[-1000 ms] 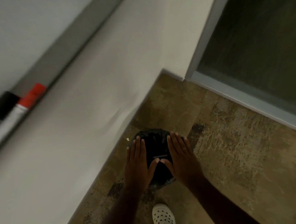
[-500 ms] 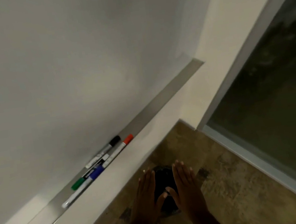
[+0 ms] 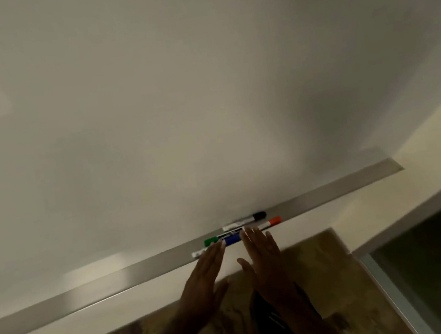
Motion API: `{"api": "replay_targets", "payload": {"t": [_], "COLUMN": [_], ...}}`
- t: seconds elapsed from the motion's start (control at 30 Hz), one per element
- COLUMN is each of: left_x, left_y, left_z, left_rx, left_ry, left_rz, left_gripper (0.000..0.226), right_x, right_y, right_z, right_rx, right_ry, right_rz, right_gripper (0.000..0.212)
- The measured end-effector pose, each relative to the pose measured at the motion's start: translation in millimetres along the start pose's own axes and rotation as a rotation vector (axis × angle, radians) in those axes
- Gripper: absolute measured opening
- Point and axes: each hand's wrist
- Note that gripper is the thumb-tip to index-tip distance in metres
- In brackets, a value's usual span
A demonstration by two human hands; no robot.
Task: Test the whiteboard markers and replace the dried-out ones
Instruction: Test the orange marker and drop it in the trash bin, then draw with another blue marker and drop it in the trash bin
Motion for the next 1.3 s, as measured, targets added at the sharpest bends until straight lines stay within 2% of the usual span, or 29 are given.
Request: {"api": "replay_targets", "payload": {"t": [0.07, 0.17, 0.3, 0.4, 0.63, 0.77, 0.9, 1.03, 1.13, 1.23, 1.3], "left_x": [-12.9, -24.6, -26.9, -21.5, -15.6, -15.3, -18.2, -28.4, -39.6, -52.2, -64.2], "left_y": [10.1, 26.3, 42.4, 49.6, 64.2, 69.2, 70.3, 66.0, 60.6, 54.0, 47.7], "left_z": [1.8, 4.4, 12.4, 19.1, 28.6, 33.6, 36.2, 31.1, 28.2, 28.0, 27.0], "left_rx": [0.020, -0.016, -0.122, -0.132, -0.112, -0.146, -0.148, -0.146, -0.124, -0.127, -0.147], "left_ry": [-0.096, -0.127, -0.052, -0.004, 0.004, 0.036, 0.034, -0.034, -0.144, -0.275, -0.370], "left_rz": [0.097, 0.200, 0.296, 0.409, 0.526, 0.536, 0.531, 0.463, 0.408, 0.316, 0.207], "left_gripper": [0.058, 0.047, 0.043, 0.035, 0.026, 0.023, 0.023, 0.021, 0.003, 0.028, 0.026], "right_x": [2.6, 3.4, 4.9, 9.1, 21.8, 28.9, 31.9, 29.0, 27.2, 23.2, 14.4], "right_y": [9.6, 18.3, 21.0, 22.5, 25.0, 27.7, 32.0, 39.8, 46.2, 52.2, 59.4], "right_z": [17.6, 36.5, 55.9, 61.2, 70.4, 75.3, 78.8, 84.9, 88.1, 90.0, 88.6], "right_rx": [-0.071, -0.177, -0.244, -0.310, -0.339, -0.343, -0.385, -0.409, -0.399, -0.359, -0.319], "right_ry": [-0.016, -0.007, 0.065, 0.092, 0.099, 0.128, 0.131, 0.121, 0.099, 0.068, 0.047], "right_rz": [-0.009, -0.026, -0.064, -0.093, -0.127, -0.163, -0.169, -0.190, -0.160, -0.087, -0.012], "right_gripper": [0.052, 0.037, 0.026, 0.017, 0.011, 0.016, 0.013, 0.009, 0.005, 0.007, 0.013]}}
Point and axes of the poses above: each hand's wrist, its own z-axis towards the middle knuckle, its own x-axis out of the palm, y = z × x, and after that the axes turned 10 degrees about x, right-handed
